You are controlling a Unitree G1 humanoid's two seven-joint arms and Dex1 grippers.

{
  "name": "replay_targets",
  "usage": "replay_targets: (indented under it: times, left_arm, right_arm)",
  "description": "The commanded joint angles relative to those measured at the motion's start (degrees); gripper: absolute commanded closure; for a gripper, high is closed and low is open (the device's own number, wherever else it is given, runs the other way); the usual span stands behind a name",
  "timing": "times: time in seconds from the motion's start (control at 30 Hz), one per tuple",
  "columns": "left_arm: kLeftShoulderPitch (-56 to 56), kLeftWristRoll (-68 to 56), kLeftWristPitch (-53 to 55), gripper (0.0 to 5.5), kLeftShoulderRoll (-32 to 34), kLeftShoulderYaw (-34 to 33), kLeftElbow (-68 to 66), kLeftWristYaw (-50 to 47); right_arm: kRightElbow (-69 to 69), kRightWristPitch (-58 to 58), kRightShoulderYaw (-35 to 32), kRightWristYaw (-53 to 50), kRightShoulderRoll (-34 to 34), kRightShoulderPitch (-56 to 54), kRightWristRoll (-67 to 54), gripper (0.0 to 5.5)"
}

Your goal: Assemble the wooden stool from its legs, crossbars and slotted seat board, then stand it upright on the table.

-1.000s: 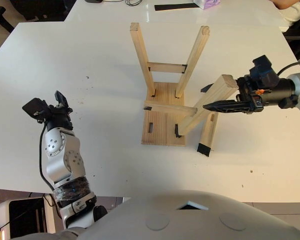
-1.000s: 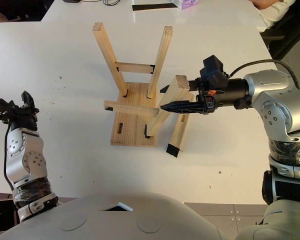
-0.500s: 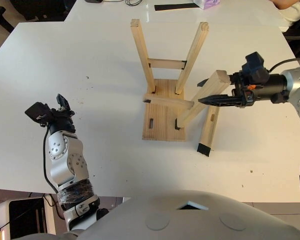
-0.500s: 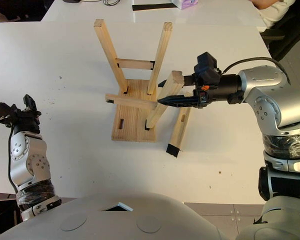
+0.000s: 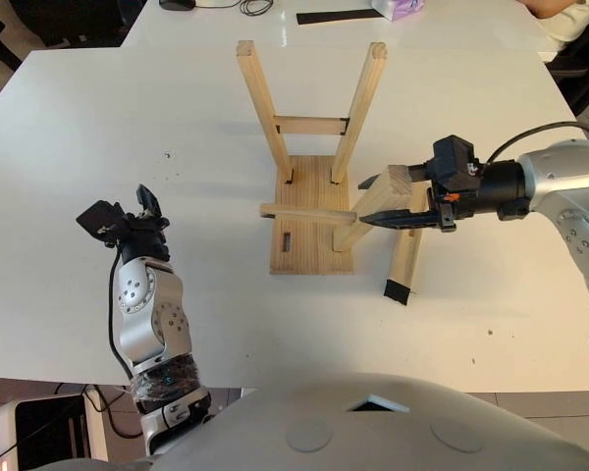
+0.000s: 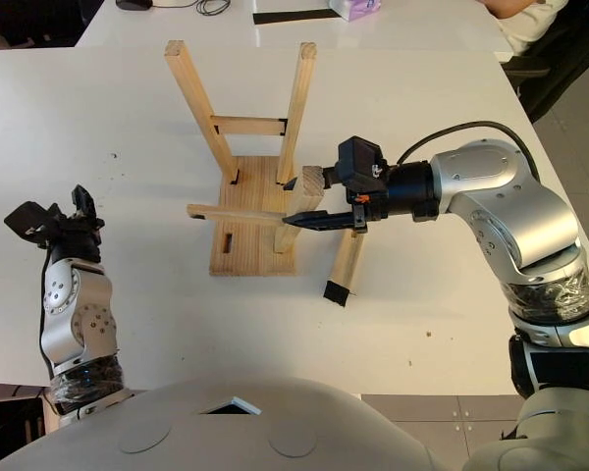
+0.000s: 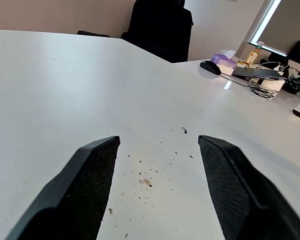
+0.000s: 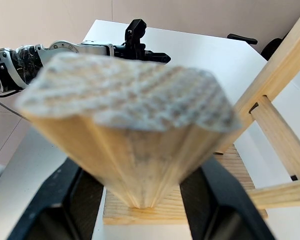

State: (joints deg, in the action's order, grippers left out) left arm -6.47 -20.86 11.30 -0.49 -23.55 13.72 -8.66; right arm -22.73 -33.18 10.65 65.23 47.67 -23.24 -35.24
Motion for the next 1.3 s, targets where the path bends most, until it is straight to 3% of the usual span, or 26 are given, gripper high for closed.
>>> replay_targets:
  times: [0.03,0.2,0.4,0.53,0.77,1.0,1.3]
  left_arm:
    - [-1.1,0.06,-0.51,2.57,-0.73,0.57,0.94,0.26]
    - [-2.2,-0.43,-1.76,2.57,-0.4,-1.16,0.03,0.0]
    - [-2.29,-0.9,-2.73,2.57,0.5,-3.08,-1.44,0.47]
    - [-3.04,-0.93,-3.42,2.57,0.14,-3.44,-1.87,0.93]
    - [-8.12,-1.18,-5.05,2.57,-2.77,-3.81,-0.34,0.45]
    - [-8.72,-1.0,-1.63,2.57,-1.75,-2.37,1.6,0.51]
    - [-8.31,-0.87,0.34,2.57,-1.7,-1.38,1.92,0.69]
  right_arm:
    - [3.91,-4.08,2.37,-0.97,1.35,3.47,3.07,3.1]
    - [4.41,-9.72,-8.45,-4.06,-1.64,-2.46,-7.04,2.4]
    - [2.1,-10.85,-13.94,-0.16,3.77,1.04,-9.53,2.37]
    - [4.41,-4.88,-11.35,5.5,9.17,8.04,-2.02,2.37]
    - [5.42,1.46,-9.05,8.09,10.45,15.62,4.76,2.37]
    - [-2.03,8.03,1.96,-4.25,4.25,22.17,19.71,2.37]
    - [-3.1,13.83,8.85,-3.34,6.41,23.79,30.54,2.37]
